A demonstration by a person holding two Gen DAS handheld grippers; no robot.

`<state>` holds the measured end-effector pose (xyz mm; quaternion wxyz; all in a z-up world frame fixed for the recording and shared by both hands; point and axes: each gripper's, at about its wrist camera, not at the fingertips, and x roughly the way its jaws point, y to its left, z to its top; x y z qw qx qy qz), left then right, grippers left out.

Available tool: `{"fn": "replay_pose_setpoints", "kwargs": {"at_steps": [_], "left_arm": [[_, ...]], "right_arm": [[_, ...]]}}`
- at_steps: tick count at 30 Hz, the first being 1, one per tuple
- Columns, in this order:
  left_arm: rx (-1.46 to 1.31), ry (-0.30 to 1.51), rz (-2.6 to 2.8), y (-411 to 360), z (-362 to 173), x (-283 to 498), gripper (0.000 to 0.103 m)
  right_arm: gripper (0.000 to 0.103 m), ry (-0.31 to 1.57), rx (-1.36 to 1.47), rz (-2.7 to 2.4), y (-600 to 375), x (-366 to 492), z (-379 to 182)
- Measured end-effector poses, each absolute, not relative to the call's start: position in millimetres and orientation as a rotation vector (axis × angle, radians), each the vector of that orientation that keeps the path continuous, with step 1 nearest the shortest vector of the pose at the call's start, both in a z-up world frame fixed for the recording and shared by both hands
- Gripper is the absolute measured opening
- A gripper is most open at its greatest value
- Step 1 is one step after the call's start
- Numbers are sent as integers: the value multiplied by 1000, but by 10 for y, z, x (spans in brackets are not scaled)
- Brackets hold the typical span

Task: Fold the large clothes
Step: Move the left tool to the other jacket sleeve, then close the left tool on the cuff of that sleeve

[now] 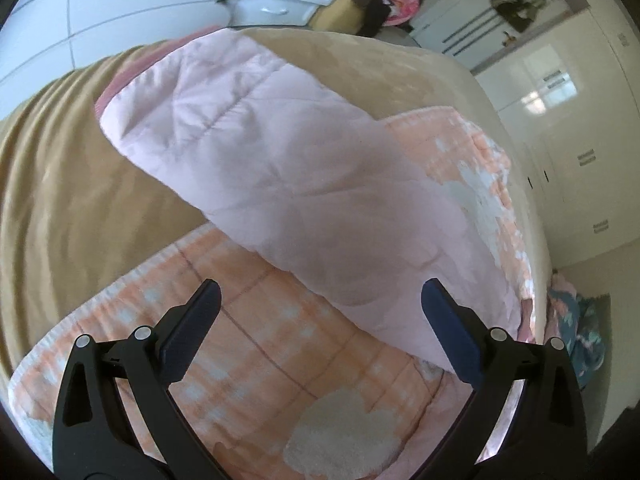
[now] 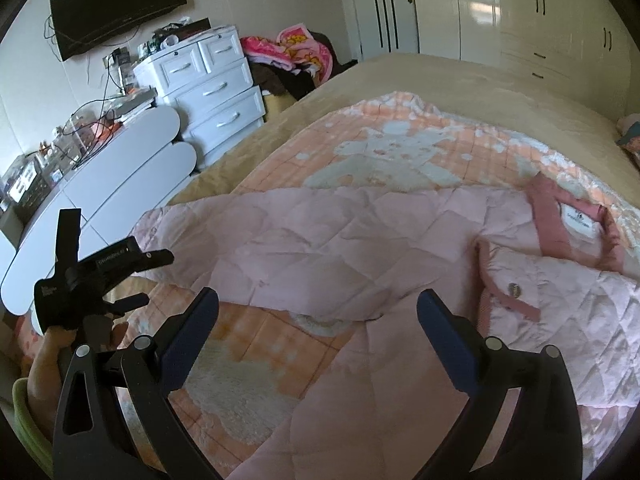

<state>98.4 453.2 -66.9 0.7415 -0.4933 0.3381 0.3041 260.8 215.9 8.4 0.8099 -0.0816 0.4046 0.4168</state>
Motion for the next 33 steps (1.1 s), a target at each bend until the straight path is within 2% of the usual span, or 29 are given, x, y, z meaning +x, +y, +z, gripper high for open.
{"fn": "replay_pose_setpoints", "kwargs": {"at_steps": [12,30,31,33], "left_arm": [[-1217,708,759,4860,-956,844,94],[-1123,603,832,5169,-1031,917,93],[-1114,603,837,5172,-1024,916,91],[-1100,595,844,5174,-1001,914,76]], "right_arm": [[99,913,-89,826,1751,2731,-71],[99,902,82,617,376,2740,-105],[99,905,87,611,332,2746,-114],[99,910,92,588,227,2753,-121]]}}
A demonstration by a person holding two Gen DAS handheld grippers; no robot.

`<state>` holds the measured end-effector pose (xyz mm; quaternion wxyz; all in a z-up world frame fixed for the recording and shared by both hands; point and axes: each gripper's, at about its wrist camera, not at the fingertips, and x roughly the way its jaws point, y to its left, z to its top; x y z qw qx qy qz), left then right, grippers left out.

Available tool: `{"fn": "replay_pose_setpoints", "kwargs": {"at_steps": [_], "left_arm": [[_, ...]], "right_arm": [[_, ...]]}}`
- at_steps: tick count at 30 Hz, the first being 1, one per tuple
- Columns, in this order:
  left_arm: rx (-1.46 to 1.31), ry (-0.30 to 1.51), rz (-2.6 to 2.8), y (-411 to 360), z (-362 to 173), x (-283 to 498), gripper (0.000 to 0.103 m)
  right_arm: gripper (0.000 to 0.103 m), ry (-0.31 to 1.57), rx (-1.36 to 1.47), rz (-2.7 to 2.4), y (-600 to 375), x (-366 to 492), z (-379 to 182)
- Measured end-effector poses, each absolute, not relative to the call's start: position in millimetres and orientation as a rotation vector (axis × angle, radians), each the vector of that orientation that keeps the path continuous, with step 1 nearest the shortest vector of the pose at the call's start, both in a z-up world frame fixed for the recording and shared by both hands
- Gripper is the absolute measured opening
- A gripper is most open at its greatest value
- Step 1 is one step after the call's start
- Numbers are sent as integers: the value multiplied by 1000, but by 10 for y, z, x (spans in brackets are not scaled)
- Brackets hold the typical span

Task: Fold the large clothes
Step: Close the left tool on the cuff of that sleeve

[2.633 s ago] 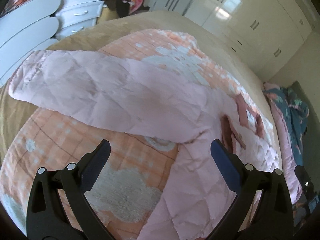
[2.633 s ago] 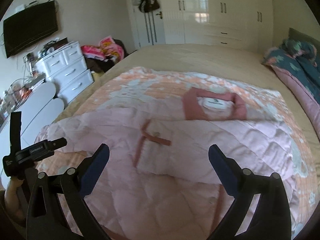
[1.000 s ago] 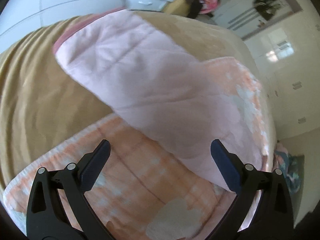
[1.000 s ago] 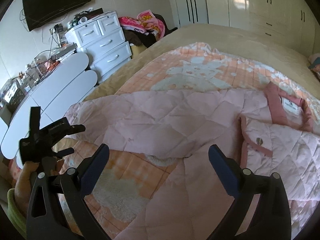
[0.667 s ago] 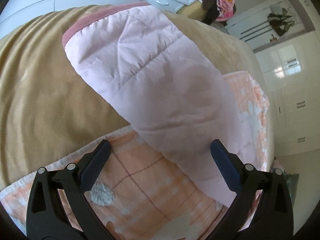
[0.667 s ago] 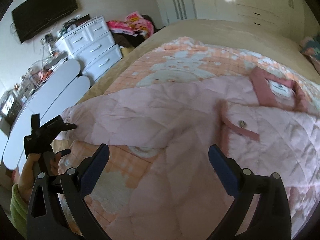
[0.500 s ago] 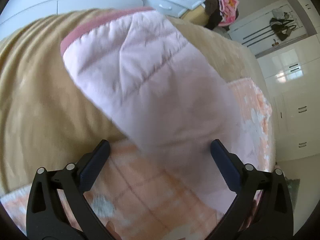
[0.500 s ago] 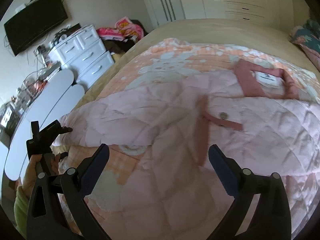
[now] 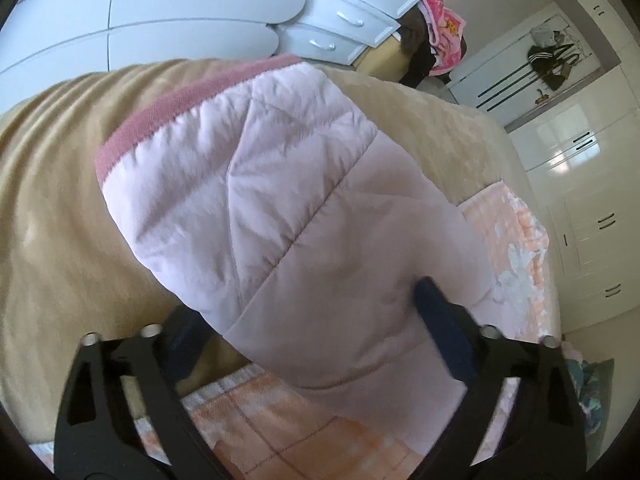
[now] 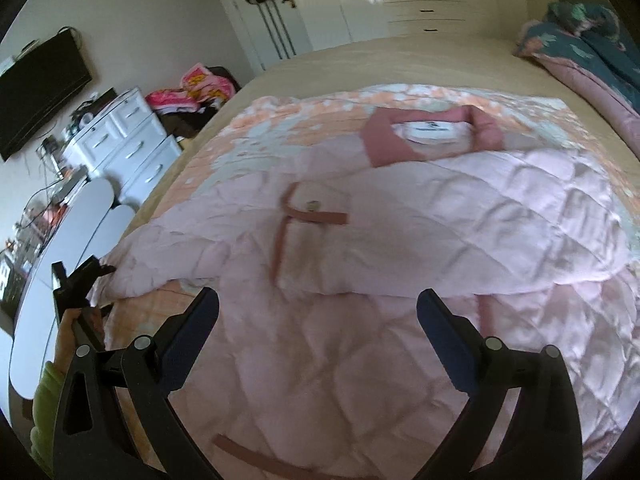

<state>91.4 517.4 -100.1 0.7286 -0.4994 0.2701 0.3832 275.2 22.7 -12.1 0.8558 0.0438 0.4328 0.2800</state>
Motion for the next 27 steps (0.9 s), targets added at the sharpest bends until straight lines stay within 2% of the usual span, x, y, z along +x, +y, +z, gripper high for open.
{"fn": "replay_pose_setpoints", "kwargs": {"at_steps": [1,4,6,8,18,27], "left_arm": [[-1099,587,840,5181,-995,923,74],[-1099,578,841,5191,-981,921,54],[-1091,552,865,5184,-912,860,24],[-1095,500,850,5176,-807,809,14],[-987,297,699,4858,43,749,10],[-903,197,597,4464,506,749,10]], "right_arm": [[99,908,93,581,188,2747,-115],[99,891,97,569,110,2735,-53],[99,878,96,570,77,2703,-14],[99,875,90,564,52,2693,7],[99,842,127,538,-238,2619,157],[99,825,155,522,-472,2523,241]]}}
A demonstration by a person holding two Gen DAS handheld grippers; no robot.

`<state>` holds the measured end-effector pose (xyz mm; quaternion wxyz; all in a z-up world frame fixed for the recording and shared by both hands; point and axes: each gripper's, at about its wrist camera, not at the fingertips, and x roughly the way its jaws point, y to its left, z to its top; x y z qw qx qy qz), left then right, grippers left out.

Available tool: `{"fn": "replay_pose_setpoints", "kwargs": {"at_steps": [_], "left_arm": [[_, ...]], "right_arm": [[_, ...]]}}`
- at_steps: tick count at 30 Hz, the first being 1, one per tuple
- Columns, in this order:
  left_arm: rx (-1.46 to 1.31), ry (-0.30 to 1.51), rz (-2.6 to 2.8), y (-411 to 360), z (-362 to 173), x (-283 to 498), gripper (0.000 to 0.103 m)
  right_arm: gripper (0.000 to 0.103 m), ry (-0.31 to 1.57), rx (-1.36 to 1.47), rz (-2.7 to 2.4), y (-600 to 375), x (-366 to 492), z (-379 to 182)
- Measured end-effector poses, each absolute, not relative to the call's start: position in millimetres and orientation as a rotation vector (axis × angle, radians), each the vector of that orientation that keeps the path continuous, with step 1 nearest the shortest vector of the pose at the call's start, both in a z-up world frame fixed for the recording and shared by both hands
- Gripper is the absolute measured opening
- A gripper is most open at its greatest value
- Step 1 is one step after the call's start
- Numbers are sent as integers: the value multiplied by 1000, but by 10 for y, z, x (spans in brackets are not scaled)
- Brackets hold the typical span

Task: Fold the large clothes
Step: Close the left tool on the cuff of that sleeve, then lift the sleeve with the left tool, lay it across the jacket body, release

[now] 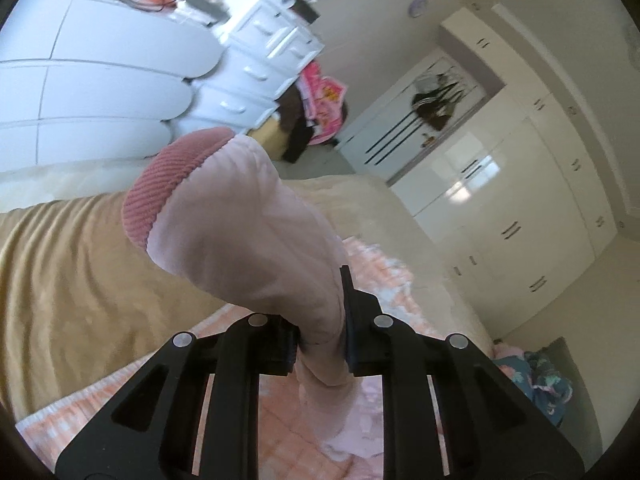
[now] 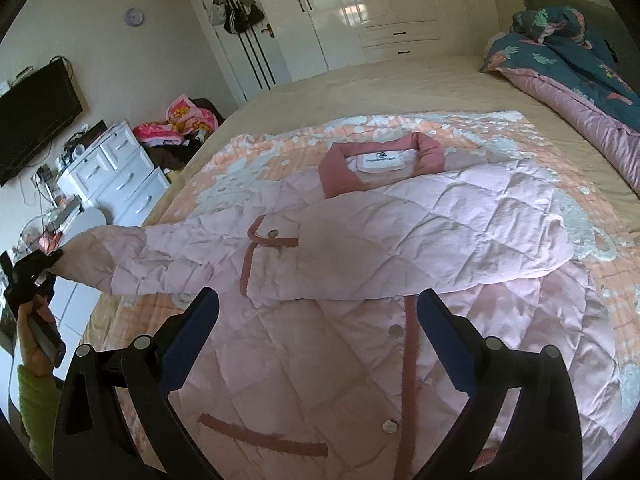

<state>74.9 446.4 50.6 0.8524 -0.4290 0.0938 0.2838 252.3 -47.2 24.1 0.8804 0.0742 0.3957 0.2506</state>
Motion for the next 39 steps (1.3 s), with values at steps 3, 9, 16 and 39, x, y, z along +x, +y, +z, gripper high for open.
{"fn": "replay_pose_setpoints", "kwargs": {"at_steps": [3,9,16,39], "left_arm": [[-877,180,566,4337,629,725,10],[-806,184,499,4044,954,813,10],[-697,211,440,3636,1282,1004,10],[-456,341,307,2405,1657,1724,9]], "right_arm": [[99,823,161,520,-548,2507,294],[99,785,175,516,-718,2457,448],[99,775,202,507,-971,2369,516],[99,724,313,464,-1731,2268,646]]}}
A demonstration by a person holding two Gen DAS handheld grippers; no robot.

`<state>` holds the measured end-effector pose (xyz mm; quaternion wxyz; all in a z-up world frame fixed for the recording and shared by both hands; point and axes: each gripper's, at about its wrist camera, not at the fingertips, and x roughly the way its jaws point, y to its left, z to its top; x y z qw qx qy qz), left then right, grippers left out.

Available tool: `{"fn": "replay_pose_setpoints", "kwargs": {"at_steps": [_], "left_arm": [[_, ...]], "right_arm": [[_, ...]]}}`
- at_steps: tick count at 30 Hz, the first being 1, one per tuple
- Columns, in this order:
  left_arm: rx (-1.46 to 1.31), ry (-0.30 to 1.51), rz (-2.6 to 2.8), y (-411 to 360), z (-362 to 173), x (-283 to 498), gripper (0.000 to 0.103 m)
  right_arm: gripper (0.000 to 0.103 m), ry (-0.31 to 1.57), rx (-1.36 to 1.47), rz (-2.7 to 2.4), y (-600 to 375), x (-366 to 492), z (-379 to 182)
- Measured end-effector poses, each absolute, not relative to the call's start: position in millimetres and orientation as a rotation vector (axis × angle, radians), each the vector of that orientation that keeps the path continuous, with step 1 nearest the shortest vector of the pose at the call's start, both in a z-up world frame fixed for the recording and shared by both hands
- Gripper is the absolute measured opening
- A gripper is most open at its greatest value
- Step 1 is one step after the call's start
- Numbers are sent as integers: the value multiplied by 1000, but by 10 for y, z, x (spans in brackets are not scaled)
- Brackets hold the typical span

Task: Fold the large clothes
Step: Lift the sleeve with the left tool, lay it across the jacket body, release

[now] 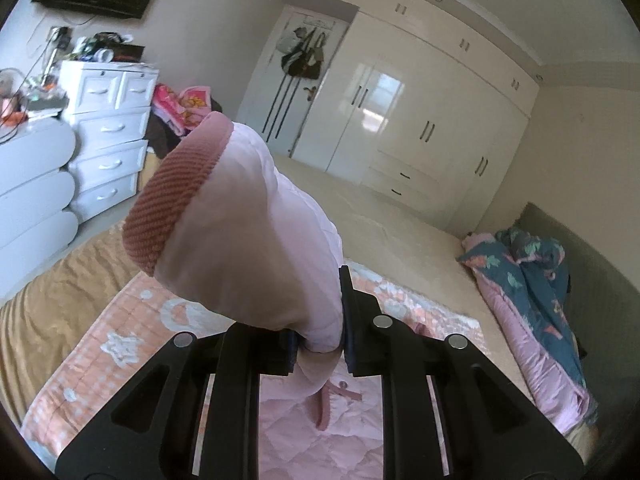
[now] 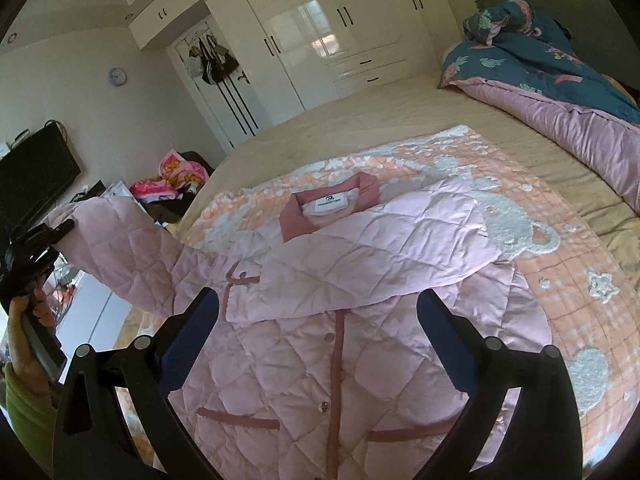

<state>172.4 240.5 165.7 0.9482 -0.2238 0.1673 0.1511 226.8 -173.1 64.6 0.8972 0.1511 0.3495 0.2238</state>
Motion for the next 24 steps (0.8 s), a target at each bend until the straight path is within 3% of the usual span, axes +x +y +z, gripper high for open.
{"fn": "replay_pose_setpoints", "kwargs": {"at_steps": [24], "left_arm": [[-319,449,167,1268,1511,2566,9]], "right_arm": [[99,756,468,452,-2250,2436,268]]}}
